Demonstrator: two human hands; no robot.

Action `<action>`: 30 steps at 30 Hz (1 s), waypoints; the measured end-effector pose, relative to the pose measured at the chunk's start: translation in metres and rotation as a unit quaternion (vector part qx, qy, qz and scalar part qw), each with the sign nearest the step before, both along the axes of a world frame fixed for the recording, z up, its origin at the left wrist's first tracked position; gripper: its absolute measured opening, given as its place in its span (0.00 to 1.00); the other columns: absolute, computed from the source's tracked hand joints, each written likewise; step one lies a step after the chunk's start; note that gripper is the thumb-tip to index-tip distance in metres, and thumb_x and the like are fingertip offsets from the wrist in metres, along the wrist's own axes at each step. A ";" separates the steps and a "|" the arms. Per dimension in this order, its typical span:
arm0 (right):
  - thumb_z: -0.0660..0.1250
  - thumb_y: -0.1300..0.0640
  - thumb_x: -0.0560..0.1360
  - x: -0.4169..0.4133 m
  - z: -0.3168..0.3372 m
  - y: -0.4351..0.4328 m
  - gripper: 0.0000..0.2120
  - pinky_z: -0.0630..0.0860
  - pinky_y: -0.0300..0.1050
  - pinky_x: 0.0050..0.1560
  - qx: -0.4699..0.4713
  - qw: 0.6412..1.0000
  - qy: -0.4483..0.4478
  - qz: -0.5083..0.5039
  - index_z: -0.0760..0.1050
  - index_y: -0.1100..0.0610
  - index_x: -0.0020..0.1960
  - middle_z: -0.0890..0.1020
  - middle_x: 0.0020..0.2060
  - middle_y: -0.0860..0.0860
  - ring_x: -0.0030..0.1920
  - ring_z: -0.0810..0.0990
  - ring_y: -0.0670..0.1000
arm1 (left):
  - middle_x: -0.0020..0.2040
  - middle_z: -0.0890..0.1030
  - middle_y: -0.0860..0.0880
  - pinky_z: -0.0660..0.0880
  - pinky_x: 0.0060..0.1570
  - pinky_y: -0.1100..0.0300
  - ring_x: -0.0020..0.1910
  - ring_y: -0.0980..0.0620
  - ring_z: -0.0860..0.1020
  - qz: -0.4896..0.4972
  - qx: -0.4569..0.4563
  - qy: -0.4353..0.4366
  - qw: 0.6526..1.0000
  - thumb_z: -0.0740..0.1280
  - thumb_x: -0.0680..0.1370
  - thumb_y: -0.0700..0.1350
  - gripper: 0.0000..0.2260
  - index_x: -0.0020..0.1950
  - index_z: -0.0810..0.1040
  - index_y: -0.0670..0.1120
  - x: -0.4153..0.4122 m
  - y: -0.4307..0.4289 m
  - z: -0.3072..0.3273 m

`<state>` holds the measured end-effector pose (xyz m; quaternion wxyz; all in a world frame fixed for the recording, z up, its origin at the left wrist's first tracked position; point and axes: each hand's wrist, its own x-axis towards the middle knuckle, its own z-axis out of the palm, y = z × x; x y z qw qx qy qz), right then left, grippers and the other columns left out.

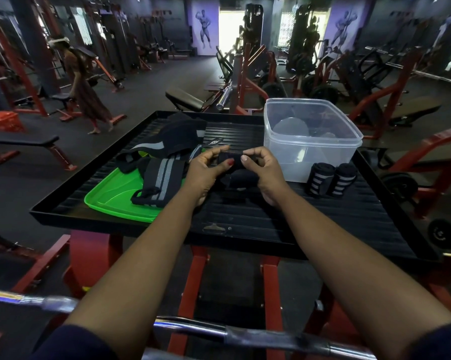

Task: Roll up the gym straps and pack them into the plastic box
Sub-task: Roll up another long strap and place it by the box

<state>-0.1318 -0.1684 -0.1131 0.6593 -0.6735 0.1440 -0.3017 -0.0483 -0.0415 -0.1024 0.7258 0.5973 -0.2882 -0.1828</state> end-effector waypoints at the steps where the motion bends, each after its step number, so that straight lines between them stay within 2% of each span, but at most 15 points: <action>1: 0.72 0.50 0.69 0.000 0.001 0.000 0.05 0.78 0.61 0.56 -0.004 1.000 -0.003 -0.004 0.78 0.43 0.43 0.81 0.51 0.57 0.52 0.80 0.58 | 0.49 0.82 0.49 0.77 0.38 0.65 0.44 0.57 0.81 0.000 0.004 0.021 1.000 0.69 0.76 0.39 0.13 0.60 0.79 0.45 -0.001 0.000 0.001; 3: 0.71 0.56 0.74 0.000 0.002 0.000 0.07 0.81 0.61 0.48 0.002 1.000 0.000 0.005 0.76 0.45 0.45 0.79 0.53 0.59 0.53 0.80 0.60 | 0.46 0.82 0.49 0.72 0.28 0.67 0.37 0.60 0.79 0.010 0.017 0.039 0.999 0.67 0.78 0.40 0.12 0.60 0.78 0.43 -0.002 0.000 0.003; 5: 0.69 0.60 0.76 0.000 0.001 0.001 0.07 0.82 0.54 0.38 0.018 1.000 0.001 0.016 0.75 0.49 0.47 0.78 0.54 0.60 0.51 0.79 0.58 | 0.45 0.82 0.49 0.74 0.30 0.67 0.38 0.59 0.80 0.015 0.017 0.035 0.999 0.66 0.77 0.36 0.11 0.60 0.78 0.41 -0.003 0.001 0.003; 9: 0.71 0.55 0.75 0.000 0.001 0.001 0.04 0.82 0.54 0.45 0.028 0.999 0.016 0.006 0.77 0.49 0.49 0.81 0.54 0.58 0.51 0.81 0.56 | 0.46 0.81 0.50 0.76 0.34 0.67 0.41 0.59 0.81 0.021 0.022 0.011 0.999 0.65 0.77 0.32 0.12 0.59 0.78 0.40 -0.004 0.002 0.004; 12: 0.72 0.57 0.75 0.003 0.002 -0.001 0.06 0.82 0.51 0.46 0.014 0.999 0.030 -0.018 0.78 0.48 0.48 0.82 0.54 0.57 0.53 0.82 0.57 | 0.53 0.81 0.45 0.79 0.38 0.62 0.50 0.50 0.80 0.006 0.023 0.042 0.999 0.66 0.77 0.34 0.11 0.58 0.78 0.43 -0.003 0.000 0.004; 14: 0.72 0.60 0.74 0.003 0.002 -0.001 0.08 0.81 0.45 0.44 0.002 0.999 0.027 -0.022 0.77 0.48 0.48 0.82 0.54 0.57 0.52 0.81 0.54 | 0.55 0.81 0.43 0.81 0.44 0.55 0.52 0.47 0.80 -0.001 0.027 0.061 0.998 0.68 0.76 0.37 0.10 0.57 0.79 0.45 -0.002 -0.001 0.003; 16: 0.71 0.62 0.74 0.003 0.001 -0.001 0.09 0.80 0.42 0.40 0.003 1.000 0.024 -0.013 0.77 0.49 0.48 0.81 0.54 0.57 0.49 0.80 0.52 | 0.52 0.82 0.42 0.81 0.48 0.51 0.51 0.44 0.81 0.007 0.034 0.053 0.998 0.69 0.75 0.37 0.10 0.55 0.79 0.46 -0.001 0.000 0.003; 17: 0.71 0.61 0.74 0.003 0.001 -0.001 0.08 0.80 0.44 0.40 0.012 1.000 0.023 -0.009 0.77 0.49 0.49 0.81 0.55 0.57 0.49 0.81 0.53 | 0.51 0.82 0.43 0.81 0.47 0.51 0.50 0.45 0.81 0.012 0.033 0.044 0.998 0.69 0.75 0.36 0.10 0.55 0.79 0.46 -0.002 0.000 0.003; 20: 0.71 0.54 0.75 0.002 0.001 -0.001 0.04 0.82 0.57 0.49 0.044 0.998 0.036 -0.005 0.79 0.52 0.50 0.83 0.52 0.56 0.52 0.82 0.57 | 0.48 0.81 0.46 0.79 0.36 0.61 0.46 0.50 0.80 0.020 0.029 0.010 0.999 0.68 0.75 0.33 0.12 0.55 0.78 0.45 -0.005 0.001 0.005; 22: 0.70 0.55 0.76 0.002 0.002 -0.001 0.04 0.83 0.53 0.43 0.046 0.998 0.044 -0.008 0.78 0.54 0.50 0.82 0.51 0.56 0.48 0.83 0.56 | 0.51 0.80 0.46 0.81 0.39 0.58 0.50 0.48 0.80 0.011 0.031 0.007 0.999 0.67 0.75 0.32 0.12 0.53 0.79 0.46 -0.005 0.001 0.005; 25: 0.70 0.61 0.76 0.002 0.003 0.000 0.05 0.80 0.43 0.34 0.044 0.999 0.027 -0.006 0.77 0.53 0.49 0.82 0.51 0.58 0.45 0.82 0.52 | 0.56 0.79 0.45 0.81 0.48 0.46 0.55 0.44 0.79 -0.013 0.021 0.044 0.999 0.65 0.75 0.30 0.12 0.50 0.78 0.47 -0.005 0.000 0.005; 28: 0.70 0.63 0.75 0.003 0.002 -0.001 0.07 0.80 0.46 0.37 0.037 0.999 0.025 0.002 0.77 0.51 0.48 0.81 0.54 0.60 0.48 0.81 0.56 | 0.54 0.80 0.47 0.82 0.45 0.51 0.51 0.46 0.80 -0.016 0.004 0.058 0.998 0.65 0.76 0.31 0.10 0.49 0.78 0.45 -0.007 0.002 0.007; 30: 0.69 0.64 0.75 0.005 0.000 -0.001 0.10 0.81 0.52 0.44 0.016 0.999 0.028 0.006 0.76 0.50 0.49 0.81 0.56 0.60 0.50 0.81 0.58 | 0.53 0.79 0.48 0.82 0.44 0.51 0.51 0.47 0.80 -0.005 0.004 0.051 0.999 0.64 0.76 0.30 0.11 0.47 0.78 0.45 -0.008 0.002 0.008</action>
